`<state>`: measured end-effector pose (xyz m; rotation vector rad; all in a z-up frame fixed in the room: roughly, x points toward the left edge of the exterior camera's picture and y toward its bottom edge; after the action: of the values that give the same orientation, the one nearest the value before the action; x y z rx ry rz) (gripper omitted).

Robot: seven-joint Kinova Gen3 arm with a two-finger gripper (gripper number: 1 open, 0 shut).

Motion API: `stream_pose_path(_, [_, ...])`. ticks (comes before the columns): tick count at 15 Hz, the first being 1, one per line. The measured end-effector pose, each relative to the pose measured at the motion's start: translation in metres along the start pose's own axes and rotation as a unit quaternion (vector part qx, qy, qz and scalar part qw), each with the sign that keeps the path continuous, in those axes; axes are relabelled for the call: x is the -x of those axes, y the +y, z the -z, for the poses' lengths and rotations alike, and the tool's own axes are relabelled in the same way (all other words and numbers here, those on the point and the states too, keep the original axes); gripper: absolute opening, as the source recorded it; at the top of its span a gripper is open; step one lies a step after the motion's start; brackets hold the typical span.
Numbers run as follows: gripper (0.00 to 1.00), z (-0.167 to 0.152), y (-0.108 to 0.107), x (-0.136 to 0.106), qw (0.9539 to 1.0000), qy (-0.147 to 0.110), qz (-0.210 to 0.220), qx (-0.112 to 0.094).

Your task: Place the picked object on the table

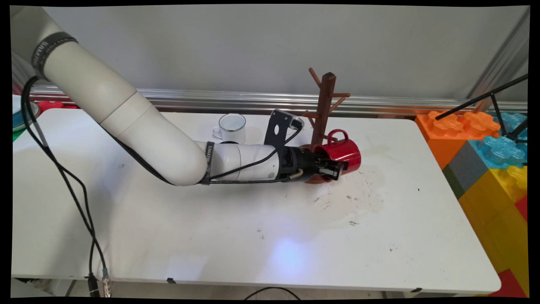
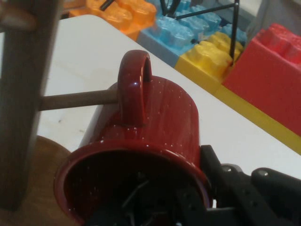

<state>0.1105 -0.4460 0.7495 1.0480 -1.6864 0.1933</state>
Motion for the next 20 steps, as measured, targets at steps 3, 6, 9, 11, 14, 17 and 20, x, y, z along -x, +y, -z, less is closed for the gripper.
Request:
stream_pose_path(3, [0.0,0.005,0.007,-0.001,1.0,-0.002,-0.005,0.007])
stream_pose_path(6, [0.0,0.016,0.015,-0.001,0.9997,-0.012,-0.017,0.013])
stream_pose_path(9, [0.0,0.03,0.023,-0.002,0.9983,-0.027,-0.048,0.017])
stream_pose_path(11, [0.0,0.039,0.027,-0.004,0.9969,-0.036,-0.068,0.016])
stream_pose_path(14, [0.0,0.056,0.035,-0.012,0.9936,-0.05,-0.1,0.015])
stream_pose_path(17, [0.0,0.069,0.041,-0.019,0.9903,-0.06,-0.124,0.019])
stream_pose_path(20, [0.0,0.086,0.045,-0.029,0.9857,-0.074,-0.15,0.021])
